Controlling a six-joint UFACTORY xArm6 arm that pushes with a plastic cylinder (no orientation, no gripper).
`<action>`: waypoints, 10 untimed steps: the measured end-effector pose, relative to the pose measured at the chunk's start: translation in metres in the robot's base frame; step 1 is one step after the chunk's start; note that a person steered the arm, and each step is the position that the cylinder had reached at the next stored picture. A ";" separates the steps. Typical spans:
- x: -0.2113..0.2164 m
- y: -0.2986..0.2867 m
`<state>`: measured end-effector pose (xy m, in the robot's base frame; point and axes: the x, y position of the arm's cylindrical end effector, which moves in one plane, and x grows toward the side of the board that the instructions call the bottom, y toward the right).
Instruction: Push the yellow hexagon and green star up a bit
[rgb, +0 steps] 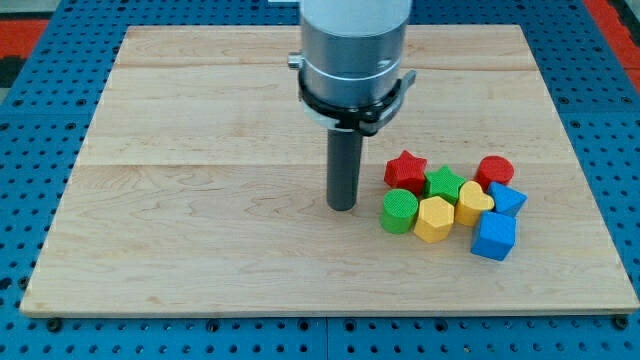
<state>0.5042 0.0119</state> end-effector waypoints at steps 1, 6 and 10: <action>0.045 -0.012; -0.020 0.109; -0.119 0.214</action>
